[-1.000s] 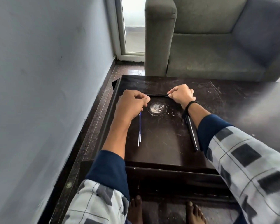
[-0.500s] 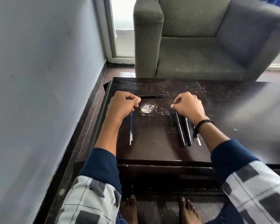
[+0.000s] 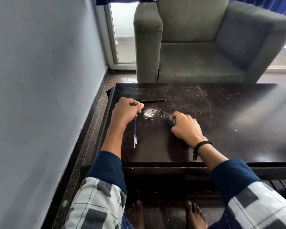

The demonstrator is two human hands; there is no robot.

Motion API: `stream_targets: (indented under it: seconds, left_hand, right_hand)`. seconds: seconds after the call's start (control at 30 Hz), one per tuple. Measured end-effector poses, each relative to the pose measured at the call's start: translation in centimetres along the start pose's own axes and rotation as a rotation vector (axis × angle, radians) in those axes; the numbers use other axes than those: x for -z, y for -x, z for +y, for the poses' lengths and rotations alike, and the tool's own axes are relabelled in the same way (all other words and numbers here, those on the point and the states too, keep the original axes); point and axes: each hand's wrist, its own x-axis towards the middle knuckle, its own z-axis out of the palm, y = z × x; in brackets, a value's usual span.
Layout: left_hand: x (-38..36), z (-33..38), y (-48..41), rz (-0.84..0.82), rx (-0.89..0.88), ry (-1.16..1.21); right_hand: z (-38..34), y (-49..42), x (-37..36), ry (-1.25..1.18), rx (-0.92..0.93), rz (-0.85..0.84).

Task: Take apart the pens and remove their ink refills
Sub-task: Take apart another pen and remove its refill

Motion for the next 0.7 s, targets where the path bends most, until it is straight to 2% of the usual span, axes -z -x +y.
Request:
stream_targets:
  seconds: [0.07, 0.13, 0.2, 0.27, 0.33, 0.47, 0.7]
  left_hand:
    - [-0.1, 0.1, 0.0, -0.002, 0.006, 0.002]
    - [-0.5, 0.4, 0.4, -0.035, 0.036, 0.030]
    - [-0.9, 1.1, 1.0, -0.124, 0.086, 0.087]
    - [-1.4, 1.8, 1.5, -0.236, 0.133, 0.159]
    - [-1.7, 2.2, 1.9, -0.298, 0.146, 0.223]
    - [-2.1, 2.5, 2.3, -0.294, 0.123, 0.265]
    - [-2.6, 2.2, 2.4, -0.234, 0.085, 0.270]
  right_hand:
    - [-0.7, 0.1, -0.1, -0.132, -0.019, -0.020]
    - [-1.5, 0.3, -0.1, -0.413, -0.063, -0.054]
    - [-2.4, 0.9, -0.1, -0.677, -0.092, -0.095]
    - [-2.8, 1.8, 0.0, -0.753, -0.051, -0.121]
    - [-2.7, 2.6, 0.0, -0.716, 0.026, -0.092]
    - [-2.0, 3.0, 0.0, -0.587, 0.084, 0.014]
    - [-2.9, 3.3, 0.9, -0.117, 0.212, 0.065]
